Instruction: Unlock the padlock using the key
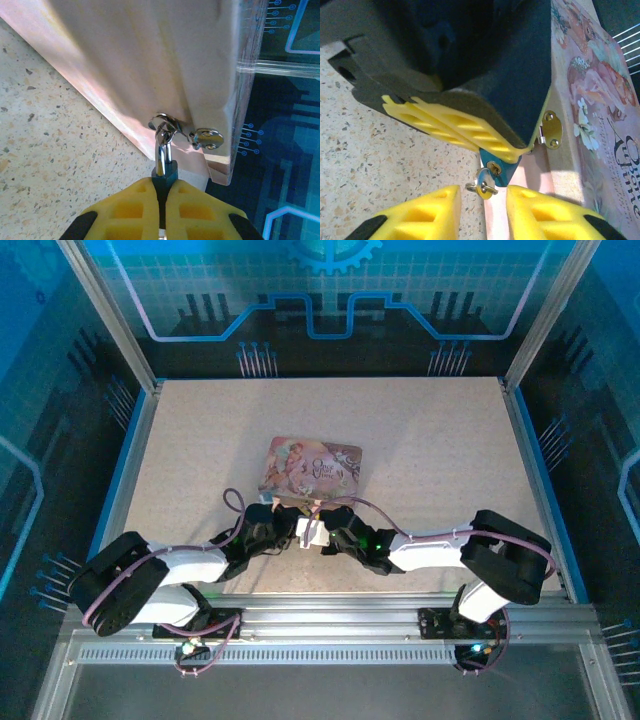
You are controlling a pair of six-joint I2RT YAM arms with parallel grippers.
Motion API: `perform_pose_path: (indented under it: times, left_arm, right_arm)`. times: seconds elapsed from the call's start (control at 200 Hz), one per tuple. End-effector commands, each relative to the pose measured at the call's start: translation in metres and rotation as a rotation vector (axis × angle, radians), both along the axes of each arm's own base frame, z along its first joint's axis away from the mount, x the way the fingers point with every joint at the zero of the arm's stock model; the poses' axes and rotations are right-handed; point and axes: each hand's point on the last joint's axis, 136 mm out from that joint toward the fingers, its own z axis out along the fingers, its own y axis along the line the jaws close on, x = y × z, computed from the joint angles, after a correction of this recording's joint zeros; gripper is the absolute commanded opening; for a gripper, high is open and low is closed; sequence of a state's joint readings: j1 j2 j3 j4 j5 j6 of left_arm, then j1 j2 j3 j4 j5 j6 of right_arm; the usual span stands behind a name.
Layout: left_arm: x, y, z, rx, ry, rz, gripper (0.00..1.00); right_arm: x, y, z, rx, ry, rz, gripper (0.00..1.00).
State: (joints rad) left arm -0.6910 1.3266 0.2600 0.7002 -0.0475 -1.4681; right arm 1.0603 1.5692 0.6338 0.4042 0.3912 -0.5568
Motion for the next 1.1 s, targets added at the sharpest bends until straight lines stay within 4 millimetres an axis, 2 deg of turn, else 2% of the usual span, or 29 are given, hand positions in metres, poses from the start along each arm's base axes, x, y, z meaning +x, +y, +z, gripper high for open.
perform_pose_path:
  times: [0.0, 0.255, 0.645, 0.89, 1.096]
  left_arm:
    - [0.009, -0.015, 0.036, -0.083, -0.081, -0.022, 0.01]
    - [0.009, -0.016, 0.036, -0.085, -0.078, -0.026, 0.01]
    - [0.01, -0.021, 0.032, -0.095, -0.069, -0.037, 0.01]
    - [0.009, -0.021, 0.03, -0.091, -0.067, -0.036, 0.01]
    - [0.009, -0.022, 0.028, -0.086, -0.065, -0.037, 0.01]
  right_arm:
    - [0.004, 0.011, 0.012, 0.052, -0.029, -0.013, 0.29]
    - [0.007, 0.014, 0.013, 0.06, -0.037, -0.022, 0.23]
    - [0.012, 0.015, 0.016, 0.096, -0.037, -0.06, 0.02]
    - [0.014, 0.015, 0.023, 0.187, 0.033, -0.139, 0.0]
    - [0.011, 0.023, 0.028, 0.351, 0.213, -0.252, 0.0]
